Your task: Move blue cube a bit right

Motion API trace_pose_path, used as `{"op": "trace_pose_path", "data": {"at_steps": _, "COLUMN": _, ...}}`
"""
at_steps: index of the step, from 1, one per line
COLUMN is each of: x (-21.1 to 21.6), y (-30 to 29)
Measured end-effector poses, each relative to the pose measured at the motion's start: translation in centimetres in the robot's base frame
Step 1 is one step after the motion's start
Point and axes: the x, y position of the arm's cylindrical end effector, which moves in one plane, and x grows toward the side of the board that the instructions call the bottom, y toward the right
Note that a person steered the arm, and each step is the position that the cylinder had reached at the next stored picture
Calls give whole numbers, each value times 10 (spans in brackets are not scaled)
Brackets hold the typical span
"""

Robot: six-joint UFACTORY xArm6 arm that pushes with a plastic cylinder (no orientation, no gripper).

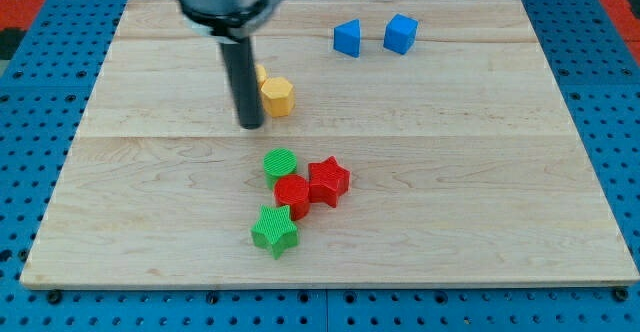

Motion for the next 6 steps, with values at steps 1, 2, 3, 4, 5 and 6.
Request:
{"op": "trace_pose_path", "data": {"at_steps": 1, "x": -5, "y": 9}}
{"op": "trace_pose_path", "data": {"at_steps": 2, "x": -8, "y": 56}}
{"op": "trace_pose_path", "data": {"at_steps": 3, "x": -29, "y": 180}}
{"op": "trace_pose_path", "data": {"at_steps": 4, "x": -81, "y": 254}}
{"op": "trace_pose_path", "data": {"at_steps": 5, "x": -140, "y": 239}}
{"op": "trace_pose_path", "data": {"at_steps": 6, "x": -151, "y": 197}}
